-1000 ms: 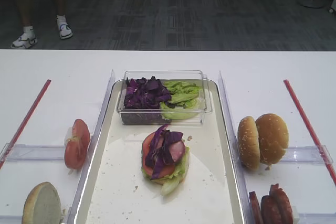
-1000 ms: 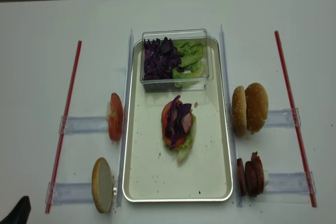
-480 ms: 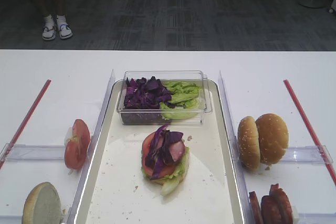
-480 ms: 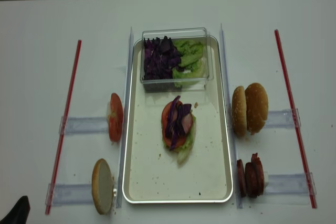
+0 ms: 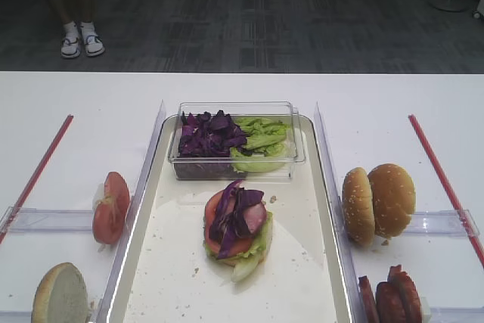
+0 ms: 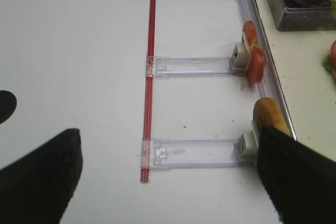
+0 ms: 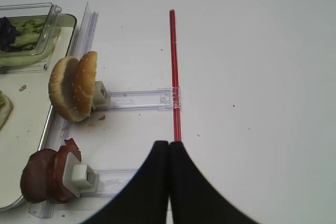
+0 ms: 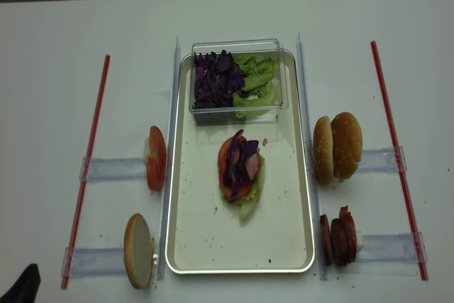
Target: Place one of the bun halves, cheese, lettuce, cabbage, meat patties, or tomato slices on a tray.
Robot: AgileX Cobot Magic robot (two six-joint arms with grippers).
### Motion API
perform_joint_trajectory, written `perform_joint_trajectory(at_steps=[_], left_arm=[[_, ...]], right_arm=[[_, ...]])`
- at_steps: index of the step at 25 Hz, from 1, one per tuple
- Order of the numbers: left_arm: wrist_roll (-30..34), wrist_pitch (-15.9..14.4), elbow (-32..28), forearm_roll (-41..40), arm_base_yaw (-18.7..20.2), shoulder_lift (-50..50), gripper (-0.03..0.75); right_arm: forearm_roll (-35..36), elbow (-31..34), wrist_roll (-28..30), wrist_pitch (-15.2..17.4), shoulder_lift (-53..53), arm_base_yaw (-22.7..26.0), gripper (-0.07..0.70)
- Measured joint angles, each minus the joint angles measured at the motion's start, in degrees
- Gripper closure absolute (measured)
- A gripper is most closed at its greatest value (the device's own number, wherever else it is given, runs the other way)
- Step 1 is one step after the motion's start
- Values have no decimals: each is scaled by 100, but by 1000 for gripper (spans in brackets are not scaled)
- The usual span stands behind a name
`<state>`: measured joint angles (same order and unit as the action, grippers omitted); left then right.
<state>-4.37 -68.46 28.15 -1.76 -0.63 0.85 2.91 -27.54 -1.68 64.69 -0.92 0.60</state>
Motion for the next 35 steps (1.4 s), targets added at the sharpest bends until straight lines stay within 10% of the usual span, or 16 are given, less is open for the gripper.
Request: perform_joint_trajectory(at_steps=[35], left_arm=[[4, 16, 0, 0, 0, 0, 97]], right_arm=[[0, 0, 0, 0, 0, 0, 595]])
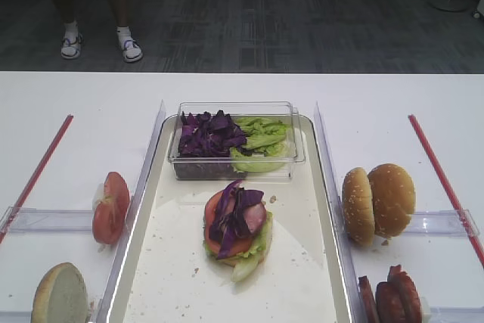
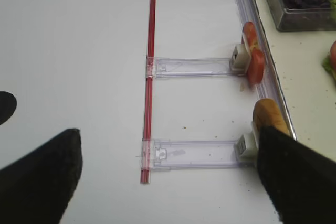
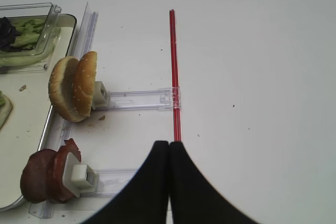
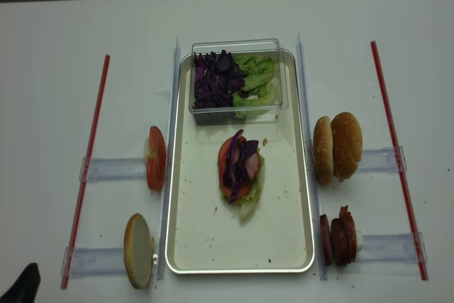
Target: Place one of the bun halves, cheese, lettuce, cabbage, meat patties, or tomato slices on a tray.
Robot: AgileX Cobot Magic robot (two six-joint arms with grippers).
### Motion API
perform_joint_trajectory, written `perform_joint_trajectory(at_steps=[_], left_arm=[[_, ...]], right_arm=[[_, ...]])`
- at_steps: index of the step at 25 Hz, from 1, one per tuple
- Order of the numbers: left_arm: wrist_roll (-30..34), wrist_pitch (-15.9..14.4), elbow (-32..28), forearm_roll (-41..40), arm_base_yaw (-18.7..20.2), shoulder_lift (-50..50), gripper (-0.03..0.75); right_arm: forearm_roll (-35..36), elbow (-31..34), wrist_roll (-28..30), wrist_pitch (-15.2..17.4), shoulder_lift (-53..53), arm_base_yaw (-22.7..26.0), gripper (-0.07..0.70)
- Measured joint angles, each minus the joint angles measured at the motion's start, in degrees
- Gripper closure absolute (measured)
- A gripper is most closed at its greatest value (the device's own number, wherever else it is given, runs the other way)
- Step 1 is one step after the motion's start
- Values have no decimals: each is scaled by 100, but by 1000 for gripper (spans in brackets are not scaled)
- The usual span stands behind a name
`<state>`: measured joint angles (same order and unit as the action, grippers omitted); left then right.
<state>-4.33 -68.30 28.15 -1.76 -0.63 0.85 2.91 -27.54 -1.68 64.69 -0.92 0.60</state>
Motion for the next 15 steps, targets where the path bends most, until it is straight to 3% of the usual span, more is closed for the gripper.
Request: perform_joint_trajectory(at_steps=[15], left_arm=[[0, 0, 0, -5, 0, 0, 97]], right_arm=[[0, 0, 0, 0, 0, 0, 595]])
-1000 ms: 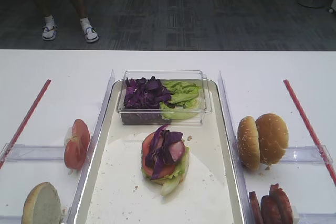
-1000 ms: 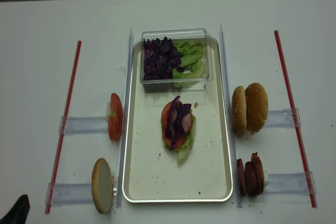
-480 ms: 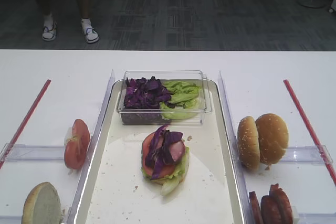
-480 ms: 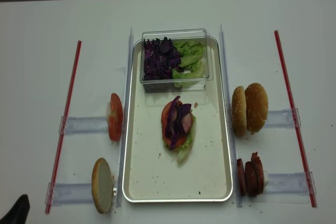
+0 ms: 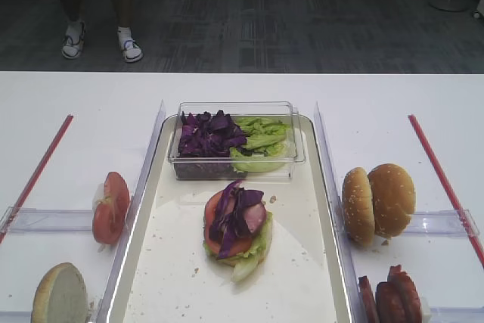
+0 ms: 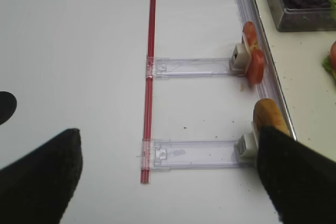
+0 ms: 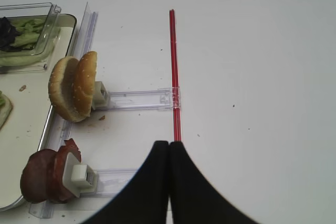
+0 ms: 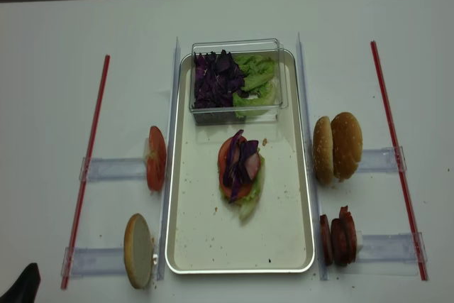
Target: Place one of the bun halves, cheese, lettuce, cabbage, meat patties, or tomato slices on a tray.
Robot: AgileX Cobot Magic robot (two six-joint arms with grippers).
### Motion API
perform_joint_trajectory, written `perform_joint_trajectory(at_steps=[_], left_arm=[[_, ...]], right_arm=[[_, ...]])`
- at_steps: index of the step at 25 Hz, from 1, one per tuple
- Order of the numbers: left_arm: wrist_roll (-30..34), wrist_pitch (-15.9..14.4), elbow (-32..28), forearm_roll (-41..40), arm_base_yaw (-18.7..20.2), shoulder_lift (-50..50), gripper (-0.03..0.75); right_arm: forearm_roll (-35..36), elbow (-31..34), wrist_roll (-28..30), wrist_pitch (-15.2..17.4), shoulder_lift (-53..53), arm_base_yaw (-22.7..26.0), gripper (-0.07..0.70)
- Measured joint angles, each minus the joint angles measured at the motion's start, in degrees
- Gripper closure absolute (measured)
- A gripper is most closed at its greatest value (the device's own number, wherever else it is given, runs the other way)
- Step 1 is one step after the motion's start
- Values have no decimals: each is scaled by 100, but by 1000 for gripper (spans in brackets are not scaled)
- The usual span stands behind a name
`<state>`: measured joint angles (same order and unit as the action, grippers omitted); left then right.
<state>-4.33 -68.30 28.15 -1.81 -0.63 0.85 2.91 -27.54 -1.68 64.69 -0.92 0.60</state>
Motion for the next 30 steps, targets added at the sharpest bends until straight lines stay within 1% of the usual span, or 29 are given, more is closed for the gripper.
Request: perform_joint_trajectory(at_steps=[30], left_arm=[[0, 0, 0, -37, 0, 0, 97]], right_arm=[[0, 0, 10, 0, 0, 0, 595]])
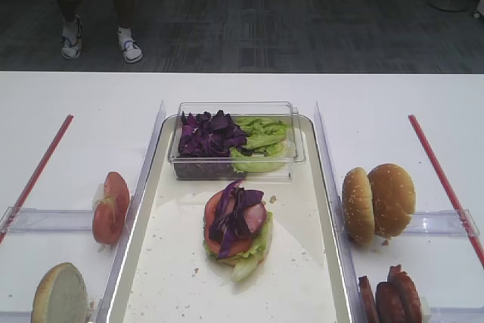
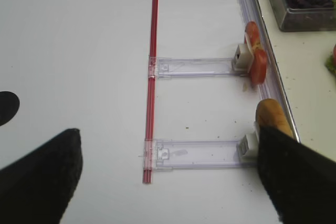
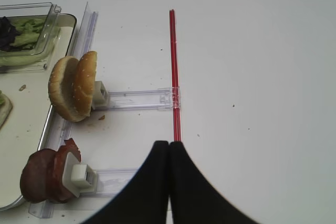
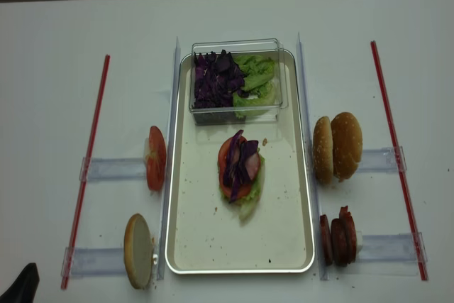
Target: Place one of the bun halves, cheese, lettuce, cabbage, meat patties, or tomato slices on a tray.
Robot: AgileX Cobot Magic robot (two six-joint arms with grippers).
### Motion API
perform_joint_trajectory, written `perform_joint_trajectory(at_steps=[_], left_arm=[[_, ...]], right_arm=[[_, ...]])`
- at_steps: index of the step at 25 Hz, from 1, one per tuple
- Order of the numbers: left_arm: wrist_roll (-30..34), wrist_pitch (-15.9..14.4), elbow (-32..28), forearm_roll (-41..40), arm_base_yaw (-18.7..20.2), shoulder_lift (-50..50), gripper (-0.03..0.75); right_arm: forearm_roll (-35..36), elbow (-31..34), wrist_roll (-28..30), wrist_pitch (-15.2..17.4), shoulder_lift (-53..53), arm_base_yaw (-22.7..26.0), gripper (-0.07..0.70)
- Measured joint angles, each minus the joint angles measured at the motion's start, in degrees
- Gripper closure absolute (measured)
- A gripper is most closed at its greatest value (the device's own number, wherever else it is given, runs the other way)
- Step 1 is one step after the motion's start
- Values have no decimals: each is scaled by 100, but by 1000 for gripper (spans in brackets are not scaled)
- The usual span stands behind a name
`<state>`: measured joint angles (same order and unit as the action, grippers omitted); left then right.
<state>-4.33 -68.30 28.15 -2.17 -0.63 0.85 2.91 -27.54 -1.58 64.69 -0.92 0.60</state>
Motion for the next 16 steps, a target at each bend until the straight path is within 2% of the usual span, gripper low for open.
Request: perform_joint_trajectory(at_steps=[16], left_arm=[[0, 0, 0, -4, 0, 0, 97]], right_arm=[[0, 0, 0, 0, 0, 0, 595]])
